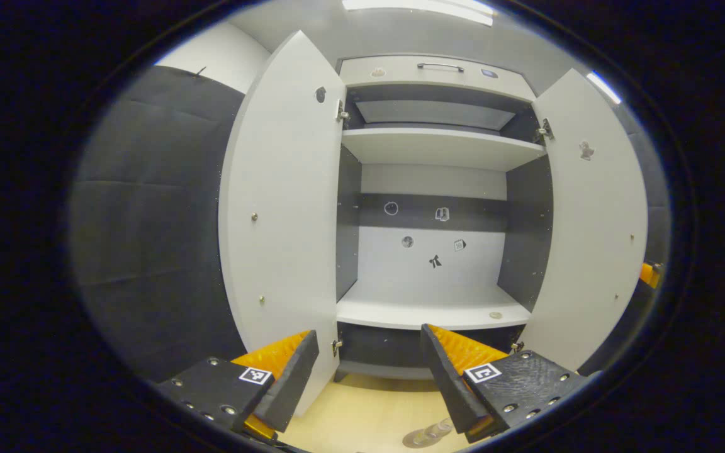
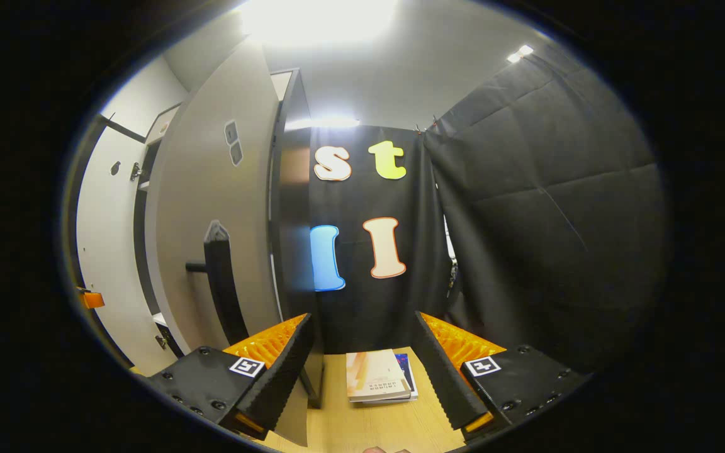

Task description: Grasp the bottle in the cabinet with the left hand and place it on the coaster, then close the right door with the right hand and the left door with the left hand.

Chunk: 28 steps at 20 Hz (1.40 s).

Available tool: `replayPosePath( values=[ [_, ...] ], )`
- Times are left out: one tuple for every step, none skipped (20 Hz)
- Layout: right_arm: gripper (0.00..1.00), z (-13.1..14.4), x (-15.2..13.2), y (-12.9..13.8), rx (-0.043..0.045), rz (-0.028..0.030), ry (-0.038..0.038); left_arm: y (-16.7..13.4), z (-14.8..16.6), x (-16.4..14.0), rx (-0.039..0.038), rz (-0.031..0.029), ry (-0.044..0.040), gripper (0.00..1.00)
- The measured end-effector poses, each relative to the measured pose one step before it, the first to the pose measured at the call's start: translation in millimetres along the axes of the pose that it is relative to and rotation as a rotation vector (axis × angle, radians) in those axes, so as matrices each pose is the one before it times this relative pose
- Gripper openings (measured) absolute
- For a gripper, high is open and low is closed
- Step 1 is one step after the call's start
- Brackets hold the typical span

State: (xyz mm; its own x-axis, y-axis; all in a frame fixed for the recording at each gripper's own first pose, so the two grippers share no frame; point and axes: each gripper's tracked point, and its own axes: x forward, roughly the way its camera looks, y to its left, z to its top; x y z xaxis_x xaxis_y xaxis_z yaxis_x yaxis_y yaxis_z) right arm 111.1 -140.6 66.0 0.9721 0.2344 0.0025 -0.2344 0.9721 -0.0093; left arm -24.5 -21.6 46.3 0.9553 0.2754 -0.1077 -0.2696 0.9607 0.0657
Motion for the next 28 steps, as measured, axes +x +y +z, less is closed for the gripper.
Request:
replayPosePath(
  values=[
    [0.96, 5.81, 2.32, 2.17, 0.00519, 0.00769, -0.00445, 0.30, 3.28, -1.97, 0.00652, 0.00283, -0.00797, 0.95],
    [1.00, 2.42, 1.76, 1.50, 0.00364, 0.00613, 0.00127, -0.15, 0.91, -1.35, 0.00411, -0.00349, -0.00558, 0.95],
    [0.99, 2.48, 1.64, 1.51, 0.00062, 0.00325, 0.00606, -0.23, 0.90, -0.33, 0.00840, -0.00808, -0.00162, 0.94],
    [0.99, 1.51, 1.18, 1.43, -0.00412, -0.00017, 0.00710, 0.36, -2.07, -0.27, 0.01334, -0.00374, 0.00433, 0.94],
    [0.99, 0.66, 0.50, 2.14, -0.00674, 0.00192, 0.01044, 1.30, -1.53, -0.04, 0.01521, 0.00108, 0.00696, 0.95],
    [0.99, 1.54, -0.17, 3.60, -0.00531, 0.00127, 0.00634, 1.75, -2.51, -1.63, 0.00590, -0.00139, 0.00311, 0.97],
    [0.99, 3.08, 0.26, 3.08, -0.00211, -0.00012, -0.00300, 0.32, -0.51, -1.10, 0.00059, -0.00839, 0.00129, 0.95],
    [0.99, 4.22, 1.01, 4.46, 0.00184, 0.00361, -0.00819, 2.78, -3.17, -1.35, -0.00385, -0.00693, -0.00071, 0.95],
    [0.99, 2.62, 1.96, 4.22, -0.00029, 0.00327, -0.00575, 3.58, -1.81, -1.56, -0.00388, -0.01003, -0.00287, 0.95],
    [0.99, 0.31, 2.46, 4.24, -0.01225, 0.00329, 0.00022, 1.20, -2.68, -1.57, -0.00359, -0.01245, 0.00318, 0.95],
    [0.99, -2.76, 1.40, 1.26, -0.02910, -0.00825, 0.01012, -0.70, -3.29, -0.20, -0.00125, -0.01386, 0.01057, 0.95],
    [1.00, -3.23, -0.20, 0.25, -0.03260, -0.00877, 0.00342, -2.75, -5.21, -0.79, -0.00027, -0.02405, 0.01453, 0.95],
    [0.98, -0.41, 1.69, -0.06, -0.02042, -0.01702, 0.00086, -0.59, -2.46, -0.49, -0.00112, -0.01681, 0.00622, 0.95],
    [0.97, 1.82, -1.61, 1.29, 0.00494, -0.00873, -0.00259, 1.06, -0.63, -0.94, -0.00383, -0.00991, -0.00050, 0.95],
    [0.96, -1.41, -0.10, 3.41, 0.00919, 0.00368, 0.01344, 1.55, -1.55, -1.01, -0.00728, -0.00797, 0.00011, 0.95],
    [0.96, -2.24, 0.78, 3.11, 0.01476, 0.00623, 0.01129, 1.30, -2.19, -0.88, -0.00845, -0.00482, 0.00160, 1.00],
    [0.96, -0.36, -0.67, 4.03, 0.00227, 0.00842, 0.00733, 1.92, -1.42, -1.43, -0.00786, -0.00386, -0.00041, 1.00],
    [0.92, 1.94, -2.25, 2.12, -0.00122, -0.00229, -0.00181, 2.31, -1.67, -2.05, -0.00525, -0.00313, -0.00212, 1.00],
    [0.96, 0.39, -2.47, 1.18, -0.00172, -0.01113, 0.00124, 2.83, -1.48, -1.20, -0.00349, -0.00187, -0.00187, 0.95],
    [0.92, -0.30, -1.80, 3.10, 0.00194, -0.00823, -0.00049, 3.09, -1.70, -0.49, -0.00230, -0.00076, 0.00066, 1.00],
    [0.96, -0.10, -1.58, 4.89, 0.00367, -0.00124, -0.00005, 2.39, -1.36, -0.01, -0.00256, -0.00416, 0.00262, 0.95],
    [0.96, -0.47, -0.35, 7.51, 0.00476, 0.00425, -0.00037, 2.17, -1.51, -0.65, -0.00474, -0.00603, -0.00011, 0.95],
    [0.96, 0.44, -0.83, 8.48, 0.00081, 0.00794, -0.00242, 1.83, -1.58, 0.16, -0.00711, -0.00880, -0.00100, 0.95],
    [0.96, 0.79, -0.50, 7.64, -0.00183, 0.00833, -0.00081, 2.00, -3.80, -0.31, -0.00869, -0.00681, 0.00583, 0.95],
    [0.96, 0.95, -0.12, 8.90, -0.00063, 0.00976, -0.00045, 2.62, -2.65, -0.46, -0.00911, -0.00325, 0.00527, 0.95],
    [0.96, -0.74, 0.47, 9.60, 0.00053, 0.01158, 0.00028, 2.86, -2.38, -1.06, -0.00744, -0.00323, 0.00225, 0.95],
    [0.96, 0.38, 1.13, 9.53, 0.00128, 0.01172, 0.00045, 3.46, -0.72, 0.07, -0.00536, -0.00119, 0.00072, 0.95],
    [0.96, 0.42, -0.40, 10.86, -0.00084, 0.01316, -0.00193, 4.95, -0.89, -2.66, -0.00302, 0.00153, 0.00081, 0.95]
  ],
)
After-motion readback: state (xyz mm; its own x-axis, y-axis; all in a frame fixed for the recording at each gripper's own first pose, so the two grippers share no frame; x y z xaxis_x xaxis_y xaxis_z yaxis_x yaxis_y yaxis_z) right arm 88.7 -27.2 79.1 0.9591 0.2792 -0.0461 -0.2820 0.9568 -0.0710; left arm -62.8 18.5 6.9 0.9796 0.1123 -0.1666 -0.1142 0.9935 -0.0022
